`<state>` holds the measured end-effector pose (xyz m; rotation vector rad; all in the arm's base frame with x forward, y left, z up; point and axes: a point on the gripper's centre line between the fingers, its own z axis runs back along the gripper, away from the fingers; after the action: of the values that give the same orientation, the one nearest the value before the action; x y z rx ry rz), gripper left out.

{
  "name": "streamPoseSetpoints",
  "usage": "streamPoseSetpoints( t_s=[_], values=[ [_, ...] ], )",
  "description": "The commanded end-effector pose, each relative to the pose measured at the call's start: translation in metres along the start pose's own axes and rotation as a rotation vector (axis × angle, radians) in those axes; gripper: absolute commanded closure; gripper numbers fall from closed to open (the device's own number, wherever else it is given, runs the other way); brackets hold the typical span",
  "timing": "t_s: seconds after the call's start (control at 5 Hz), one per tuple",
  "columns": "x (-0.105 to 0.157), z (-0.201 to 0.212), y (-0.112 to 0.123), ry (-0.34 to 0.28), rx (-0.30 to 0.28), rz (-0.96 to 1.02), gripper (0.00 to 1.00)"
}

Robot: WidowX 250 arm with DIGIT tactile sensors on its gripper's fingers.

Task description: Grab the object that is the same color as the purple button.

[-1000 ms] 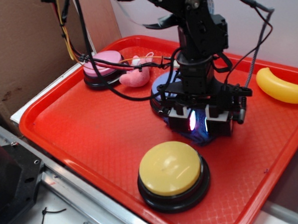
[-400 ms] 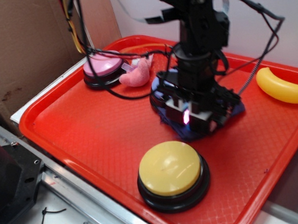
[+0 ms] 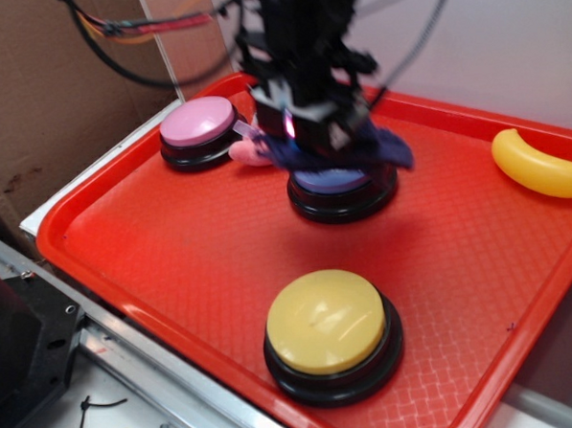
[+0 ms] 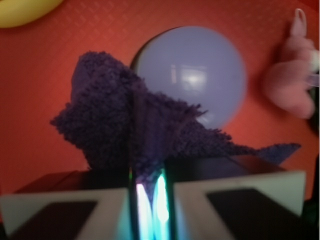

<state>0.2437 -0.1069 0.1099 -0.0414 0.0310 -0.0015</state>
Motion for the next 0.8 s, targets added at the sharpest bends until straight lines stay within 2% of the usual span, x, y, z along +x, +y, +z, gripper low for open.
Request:
streamPoseSetpoints(
  t_s=[0.0,0.2,0.4,0.6],
  values=[
    [-0.021,0.064,0.052,-0.068,-0.049,-0.167,1.0],
    [-0.034,0.077,0.064,-0.082,-0.031,-0.176,1.0],
    [-0.047,0.084,0.071,-0.136,0.009,-0.139,1.0],
    [-0.05,0.083,0.075,-0.136,0.024,-0.18,1.0]
  ],
)
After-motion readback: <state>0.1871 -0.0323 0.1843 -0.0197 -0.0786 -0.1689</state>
